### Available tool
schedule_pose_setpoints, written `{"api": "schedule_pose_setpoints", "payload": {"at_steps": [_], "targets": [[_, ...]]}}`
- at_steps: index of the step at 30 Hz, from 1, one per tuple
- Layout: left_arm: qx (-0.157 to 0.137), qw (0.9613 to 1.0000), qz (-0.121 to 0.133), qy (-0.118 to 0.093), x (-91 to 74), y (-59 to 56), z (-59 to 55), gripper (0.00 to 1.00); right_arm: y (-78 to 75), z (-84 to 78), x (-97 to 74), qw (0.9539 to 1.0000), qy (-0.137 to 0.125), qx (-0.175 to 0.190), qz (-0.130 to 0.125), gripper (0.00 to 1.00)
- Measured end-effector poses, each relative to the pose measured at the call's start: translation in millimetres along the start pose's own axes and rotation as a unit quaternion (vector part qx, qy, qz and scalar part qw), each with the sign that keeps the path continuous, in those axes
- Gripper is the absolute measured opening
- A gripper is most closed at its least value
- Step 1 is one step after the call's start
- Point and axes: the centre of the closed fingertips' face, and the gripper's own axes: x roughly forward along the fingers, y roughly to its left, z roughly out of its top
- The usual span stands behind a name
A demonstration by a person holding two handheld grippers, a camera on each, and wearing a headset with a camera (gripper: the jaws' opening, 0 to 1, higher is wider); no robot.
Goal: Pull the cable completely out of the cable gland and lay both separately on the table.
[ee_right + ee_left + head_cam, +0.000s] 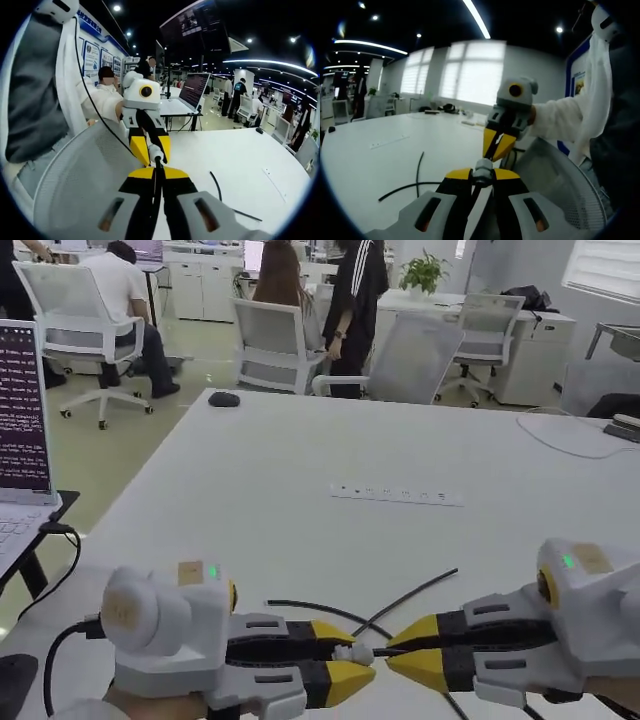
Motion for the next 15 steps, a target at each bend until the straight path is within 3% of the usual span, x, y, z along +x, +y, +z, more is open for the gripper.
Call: {"api": "schedule_pose_setpoints", "payload": {"at_steps": [4,8,15], "targets": [[-0.006,1.0,0.005,0.002,0.1,3.4,-1.2,0.16,-3.8,-6.3,-9.5,0.9999,-0.003,0.009,-0.01,0.02],[-0.011,0.9998,0.015,0.007,-2.6,8.8,-4.3,0.16,-9.5,-27.1,-20.8,0.9993,0.027,0.009,-0.025,0.02],[-0.024,0.9994,0.026,0.001,-5.5,15.7,-3.1,0.16,-21.9,-47.7,-47.2,0.9971,0.031,0.036,-0.059,0.02]]}}
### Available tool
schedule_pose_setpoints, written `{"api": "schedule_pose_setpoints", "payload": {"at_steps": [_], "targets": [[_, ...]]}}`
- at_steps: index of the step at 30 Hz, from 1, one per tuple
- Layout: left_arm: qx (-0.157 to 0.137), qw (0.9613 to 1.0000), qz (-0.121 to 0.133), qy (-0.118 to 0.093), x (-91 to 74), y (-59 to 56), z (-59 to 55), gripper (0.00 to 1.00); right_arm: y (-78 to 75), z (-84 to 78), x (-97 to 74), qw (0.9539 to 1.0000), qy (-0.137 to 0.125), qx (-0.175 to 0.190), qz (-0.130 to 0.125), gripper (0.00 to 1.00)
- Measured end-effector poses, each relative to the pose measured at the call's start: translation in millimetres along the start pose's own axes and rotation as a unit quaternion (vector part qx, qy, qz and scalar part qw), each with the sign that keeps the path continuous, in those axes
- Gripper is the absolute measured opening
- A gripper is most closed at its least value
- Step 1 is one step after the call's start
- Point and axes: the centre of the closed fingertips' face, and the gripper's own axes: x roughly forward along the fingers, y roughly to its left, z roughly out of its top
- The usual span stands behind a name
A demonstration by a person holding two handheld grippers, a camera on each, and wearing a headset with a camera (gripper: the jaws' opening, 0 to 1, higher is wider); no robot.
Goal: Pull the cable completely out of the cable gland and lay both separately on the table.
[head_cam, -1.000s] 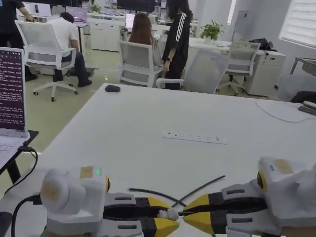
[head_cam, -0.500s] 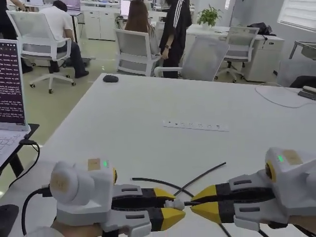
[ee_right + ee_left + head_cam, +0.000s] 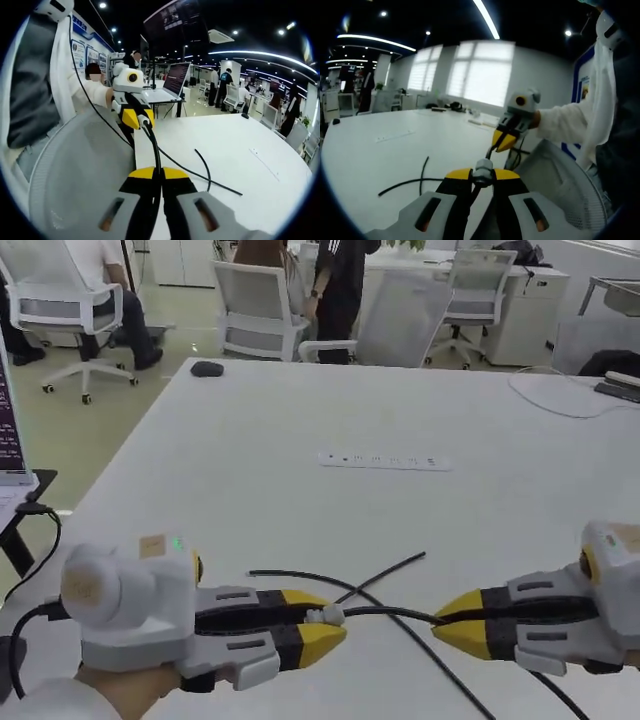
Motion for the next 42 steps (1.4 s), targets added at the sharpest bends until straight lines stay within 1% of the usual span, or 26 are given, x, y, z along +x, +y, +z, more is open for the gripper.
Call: {"api": "schedule_pose_setpoints", "payload": {"at_steps": [3,10,13,19,24,28,30,32,34,36,38,39,40,42], "targets": [[0.0,1.0,0.0,0.005,0.9,-0.8,-2.4,0.16,-5.2,-13.5,-6.5,0.9999,0.012,0.005,-0.007,0.02],[-0.007,0.9999,0.002,0.011,1.1,0.6,-4.9,0.16,-10.5,-32.3,-13.0,0.9993,0.029,0.016,-0.02,0.02],[-0.01,0.9999,0.003,0.011,0.4,1.9,-5.0,0.16,-10.3,-37.4,-11.5,0.9989,0.033,0.025,-0.021,0.02],[-0.015,0.9998,0.005,0.011,-0.8,3.4,-5.8,0.16,-7.1,-40.2,-7.5,0.9988,0.03,0.033,-0.018,0.02],[-0.017,0.9998,0.007,0.013,-1.0,2.9,-6.7,0.16,-5.0,-41.2,-6.5,0.9983,0.028,0.05,-0.013,0.02],[-0.02,0.9997,0.01,0.007,-2.3,3.9,-4.2,0.16,-6.7,-35.0,-9.3,0.998,0.024,0.056,-0.014,0.03],[-0.022,0.9997,0.011,0.001,-3.3,4.4,-2.3,0.16,-8.1,-29.1,-11.0,0.9983,0.021,0.053,-0.012,0.07],[-0.023,0.9997,0.011,-0.002,-3.4,4.1,-1.1,0.16,-9.7,-21.5,-12.0,0.9985,0.012,0.052,-0.009,0.11],[-0.023,0.9997,0.01,-0.004,-3.3,3.1,0.0,0.16,-10.9,-11.5,-12.2,0.9985,0.0,0.054,-0.007,0.12],[-0.023,0.9997,0.008,-0.004,-2.9,1.8,0.0,0.16,-10.1,1.6,-10.6,0.9987,-0.013,0.049,-0.005,0.15],[-0.022,0.9997,0.007,-0.003,-2.4,0.9,-0.4,0.16,-5.7,15.4,-5.8,0.9987,-0.028,0.042,0.006,0.16],[-0.021,0.9998,0.004,-0.001,-1.7,0.3,-0.6,0.16,-1.4,22.3,-1.3,0.9985,-0.035,0.038,0.02,0.17],[-0.02,0.9998,0.003,0.0,-1.6,0.0,-1.0,0.16,1.7,26.0,1.8,0.9985,-0.036,0.032,0.027,0.17],[-0.018,0.9998,-0.001,0.0,-1.4,-1.8,-1.1,0.16,6.2,31.7,11.5,0.9988,-0.028,0.014,0.038,0.16]]}}
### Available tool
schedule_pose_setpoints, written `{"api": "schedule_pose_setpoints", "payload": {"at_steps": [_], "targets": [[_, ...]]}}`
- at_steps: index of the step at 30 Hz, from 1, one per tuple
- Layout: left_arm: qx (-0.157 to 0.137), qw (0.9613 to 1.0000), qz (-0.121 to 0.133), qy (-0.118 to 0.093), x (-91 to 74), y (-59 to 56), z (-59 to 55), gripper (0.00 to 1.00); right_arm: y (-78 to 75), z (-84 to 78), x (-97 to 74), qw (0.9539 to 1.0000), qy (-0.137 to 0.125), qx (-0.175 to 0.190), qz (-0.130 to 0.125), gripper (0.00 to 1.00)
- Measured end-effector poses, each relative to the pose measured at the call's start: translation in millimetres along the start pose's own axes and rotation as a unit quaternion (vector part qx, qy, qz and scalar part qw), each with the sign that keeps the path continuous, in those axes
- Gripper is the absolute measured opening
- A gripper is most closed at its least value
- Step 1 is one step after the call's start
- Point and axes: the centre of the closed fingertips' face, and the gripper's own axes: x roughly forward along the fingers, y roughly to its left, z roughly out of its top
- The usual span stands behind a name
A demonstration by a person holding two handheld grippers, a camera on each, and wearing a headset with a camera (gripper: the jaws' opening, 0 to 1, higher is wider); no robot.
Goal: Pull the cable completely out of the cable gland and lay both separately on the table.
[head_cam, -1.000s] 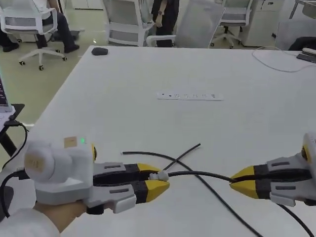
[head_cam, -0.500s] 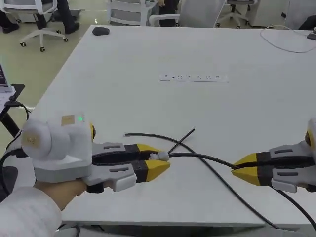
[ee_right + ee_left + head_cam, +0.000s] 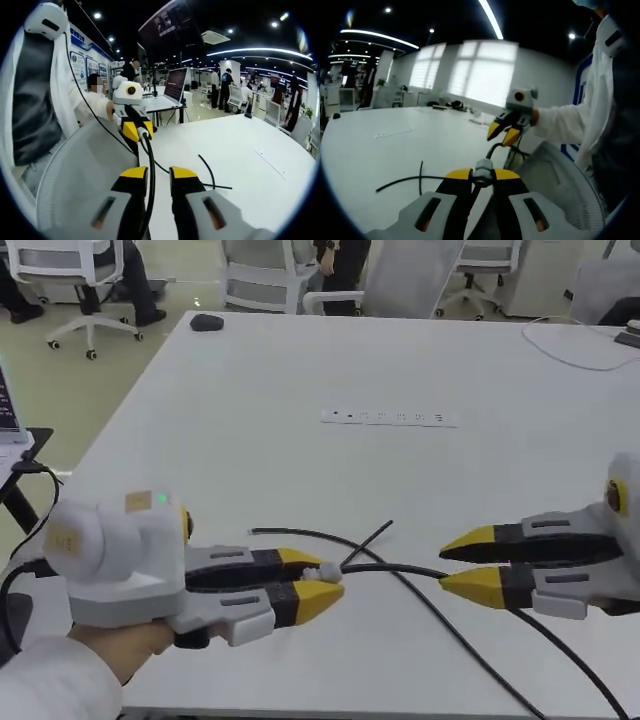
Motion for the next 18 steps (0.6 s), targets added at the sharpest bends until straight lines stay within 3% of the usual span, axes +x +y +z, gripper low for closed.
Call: {"api": "schedule_pose_setpoints", "payload": {"at_steps": [5,9,18], "targets": [[0.005,1.0,-0.008,0.001,0.8,-3.5,0.0,0.16,10.7,10.7,25.7,0.9995,0.0,-0.016,0.027,0.16],[0.007,0.9999,-0.011,0.004,1.3,-5.5,-0.6,0.16,20.8,9.3,41.7,0.998,0.016,-0.037,0.048,0.11],[0.01,0.9999,-0.01,0.001,1.3,-5.2,1.0,0.16,22.0,17.3,53.8,0.9977,0.009,-0.039,0.055,0.08]]}}
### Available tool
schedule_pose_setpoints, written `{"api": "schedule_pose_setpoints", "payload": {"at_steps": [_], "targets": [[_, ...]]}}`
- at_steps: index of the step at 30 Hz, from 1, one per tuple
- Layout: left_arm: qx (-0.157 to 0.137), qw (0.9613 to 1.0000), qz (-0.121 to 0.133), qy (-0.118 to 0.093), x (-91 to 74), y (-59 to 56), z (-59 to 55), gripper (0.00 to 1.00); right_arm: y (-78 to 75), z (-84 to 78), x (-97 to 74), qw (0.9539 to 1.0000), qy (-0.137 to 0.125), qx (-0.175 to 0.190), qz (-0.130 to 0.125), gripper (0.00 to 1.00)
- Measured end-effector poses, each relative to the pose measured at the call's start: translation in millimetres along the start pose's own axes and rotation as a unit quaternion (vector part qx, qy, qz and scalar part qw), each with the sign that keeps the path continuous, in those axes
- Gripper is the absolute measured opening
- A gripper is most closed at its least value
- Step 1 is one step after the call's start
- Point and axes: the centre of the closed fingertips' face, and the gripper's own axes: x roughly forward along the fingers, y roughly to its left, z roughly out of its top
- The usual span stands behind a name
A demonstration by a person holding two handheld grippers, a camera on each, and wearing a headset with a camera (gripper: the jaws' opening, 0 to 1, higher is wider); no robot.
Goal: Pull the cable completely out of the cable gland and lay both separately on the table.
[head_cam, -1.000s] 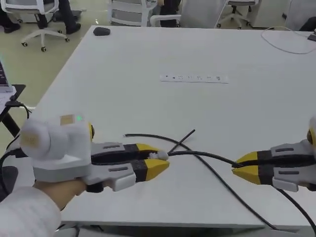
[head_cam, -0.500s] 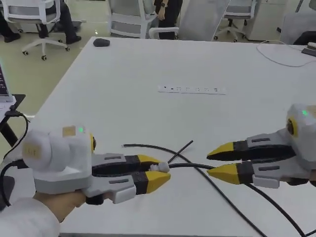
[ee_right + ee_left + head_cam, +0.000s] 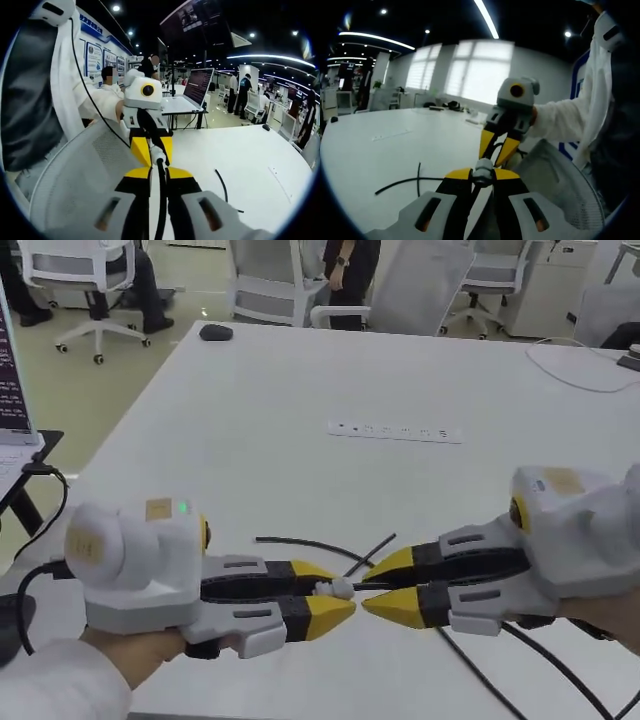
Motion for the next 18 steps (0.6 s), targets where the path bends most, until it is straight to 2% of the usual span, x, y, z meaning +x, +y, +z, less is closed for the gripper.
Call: {"api": "schedule_pose_setpoints", "payload": {"at_steps": [3,18], "targets": [[0.003,1.0,0.001,0.001,0.3,0.7,-0.4,0.16,-3.3,-0.8,-1.2,1.0,0.001,-0.003,-0.002,0.03],[0.011,0.9998,-0.011,0.011,4.7,-4.3,-3.4,0.16,1.9,-7.1,-6.2,0.9999,0.002,-0.01,0.004,0.02]]}}
